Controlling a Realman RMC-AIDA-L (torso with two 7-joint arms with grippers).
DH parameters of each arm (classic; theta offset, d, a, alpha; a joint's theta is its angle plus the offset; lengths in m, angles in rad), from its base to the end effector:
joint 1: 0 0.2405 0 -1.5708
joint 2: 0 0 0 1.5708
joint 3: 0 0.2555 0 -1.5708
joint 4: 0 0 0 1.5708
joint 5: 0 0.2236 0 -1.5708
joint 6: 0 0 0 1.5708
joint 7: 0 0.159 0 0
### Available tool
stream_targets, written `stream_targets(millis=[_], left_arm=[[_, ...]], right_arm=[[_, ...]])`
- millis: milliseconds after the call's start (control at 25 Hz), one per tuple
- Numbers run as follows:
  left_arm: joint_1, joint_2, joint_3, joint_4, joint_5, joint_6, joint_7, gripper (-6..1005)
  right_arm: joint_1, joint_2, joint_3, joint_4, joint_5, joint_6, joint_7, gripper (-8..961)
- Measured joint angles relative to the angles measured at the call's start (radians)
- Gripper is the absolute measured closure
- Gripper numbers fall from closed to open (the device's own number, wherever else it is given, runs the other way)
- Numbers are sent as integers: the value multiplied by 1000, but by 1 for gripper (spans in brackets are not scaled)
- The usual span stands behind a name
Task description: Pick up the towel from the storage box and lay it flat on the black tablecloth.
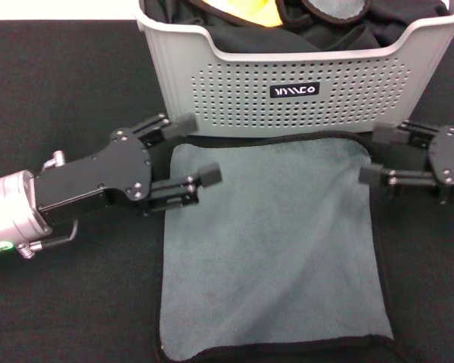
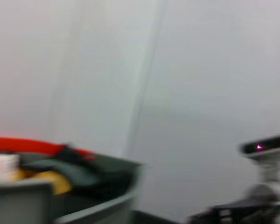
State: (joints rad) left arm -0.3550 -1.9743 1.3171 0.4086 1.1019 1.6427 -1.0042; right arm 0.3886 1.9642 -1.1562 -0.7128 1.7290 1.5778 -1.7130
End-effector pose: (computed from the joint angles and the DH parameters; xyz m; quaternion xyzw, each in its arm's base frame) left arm -0.2643 0.2908 -0.0164 -0.8841 -0.1479 -0.4197 0.1426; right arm 0.2398 0.3292 0.0128 -0.9158 0.1916 0.3403 0.0941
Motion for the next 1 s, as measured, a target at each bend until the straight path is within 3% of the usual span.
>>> stream_targets(millis=[240, 680, 1000], left_arm=[[-10, -5, -4, 63, 65, 82, -68, 125], [20, -26, -5, 53, 70, 86, -74, 125], [21, -19, -3, 57, 71, 121, -75, 125]], right_arm=[[-10, 43, -26, -293, -177, 4, 6, 77], [-13, 44, -83, -462, -227, 22, 3, 81], [-25, 46, -127, -533, -242, 29, 1, 82]])
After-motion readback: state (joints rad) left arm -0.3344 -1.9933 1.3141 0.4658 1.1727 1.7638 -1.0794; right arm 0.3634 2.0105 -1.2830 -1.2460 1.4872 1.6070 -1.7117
